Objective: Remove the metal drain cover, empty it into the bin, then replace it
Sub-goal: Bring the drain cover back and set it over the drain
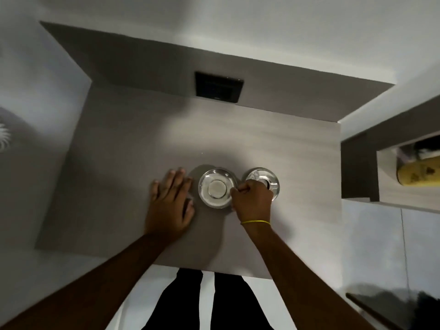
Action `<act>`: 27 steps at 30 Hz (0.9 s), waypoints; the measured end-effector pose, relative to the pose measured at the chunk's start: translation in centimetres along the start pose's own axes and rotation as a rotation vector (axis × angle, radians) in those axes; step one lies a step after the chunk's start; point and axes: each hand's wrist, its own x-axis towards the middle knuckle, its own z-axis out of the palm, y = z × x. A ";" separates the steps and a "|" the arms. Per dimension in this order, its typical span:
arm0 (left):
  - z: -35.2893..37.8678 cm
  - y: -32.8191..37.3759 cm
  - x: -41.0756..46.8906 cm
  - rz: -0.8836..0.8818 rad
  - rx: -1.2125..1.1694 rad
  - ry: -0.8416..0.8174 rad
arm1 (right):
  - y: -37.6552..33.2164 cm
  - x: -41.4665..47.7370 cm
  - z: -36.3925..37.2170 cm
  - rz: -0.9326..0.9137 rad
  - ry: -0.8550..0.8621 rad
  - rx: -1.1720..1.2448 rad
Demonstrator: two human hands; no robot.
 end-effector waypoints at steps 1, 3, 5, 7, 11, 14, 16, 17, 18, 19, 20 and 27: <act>0.0 -0.1 0.0 -0.004 -0.006 0.004 | -0.1 0.0 0.5 0.001 -0.011 0.000; 0.0 -0.1 -0.1 -0.009 -0.017 0.009 | -0.2 0.0 1.3 -0.002 -0.005 0.002; 0.0 0.1 0.0 -0.008 -0.022 0.013 | 0.0 0.0 1.5 0.001 0.023 -0.004; -0.1 0.1 -0.1 -0.010 -0.029 0.025 | 0.1 -0.1 1.7 0.002 0.046 -0.024; -0.1 0.1 -0.1 -0.022 -0.050 0.029 | -0.2 -0.8 1.5 -0.042 0.091 -0.102; 0.0 0.0 -0.1 -0.019 -0.043 0.022 | -0.5 -0.9 0.0 -0.155 0.165 -0.274; 0.1 0.0 -0.1 -0.015 -0.031 0.032 | -0.4 -0.4 -1.5 -0.253 0.240 -0.306; 0.1 0.0 -0.1 -0.015 -0.029 0.037 | -0.3 0.0 -2.3 -0.301 0.274 -0.321; 0.1 0.0 -0.1 -0.015 -0.029 0.041 | 0.0 0.5 -2.9 -0.333 0.275 -0.358; 0.2 0.0 -0.1 -0.013 -0.028 0.044 | 0.2 0.9 -3.4 -0.336 0.235 -0.424; 0.2 0.0 -0.1 -0.012 -0.029 0.048 | 0.4 1.4 -3.7 -0.317 0.156 -0.509; -0.3 0.3 0.1 -0.022 -0.038 0.047 | 0.0 1.6 -3.4 -0.256 -0.075 -0.722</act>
